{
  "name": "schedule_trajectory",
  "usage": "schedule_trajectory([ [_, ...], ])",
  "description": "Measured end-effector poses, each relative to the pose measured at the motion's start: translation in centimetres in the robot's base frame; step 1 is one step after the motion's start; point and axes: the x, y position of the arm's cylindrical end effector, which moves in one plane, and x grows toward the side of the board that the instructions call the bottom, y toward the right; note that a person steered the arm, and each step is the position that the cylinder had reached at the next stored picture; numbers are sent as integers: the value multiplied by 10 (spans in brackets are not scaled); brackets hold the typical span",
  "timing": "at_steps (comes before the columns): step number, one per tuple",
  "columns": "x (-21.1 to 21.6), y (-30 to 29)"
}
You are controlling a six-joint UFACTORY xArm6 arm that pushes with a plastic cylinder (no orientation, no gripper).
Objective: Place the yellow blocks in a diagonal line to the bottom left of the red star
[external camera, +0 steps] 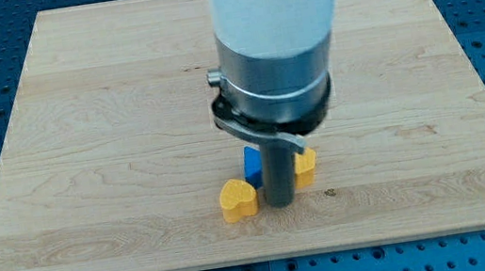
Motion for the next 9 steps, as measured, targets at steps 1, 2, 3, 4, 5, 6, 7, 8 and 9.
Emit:
schedule_trajectory([
  [1,9,17],
  [2,8,57],
  [3,-20,54],
  [4,-39,28],
  [5,-70,27],
  [6,-75,26],
  [7,-88,22],
  [8,-58,66],
  [9,-8,68],
])
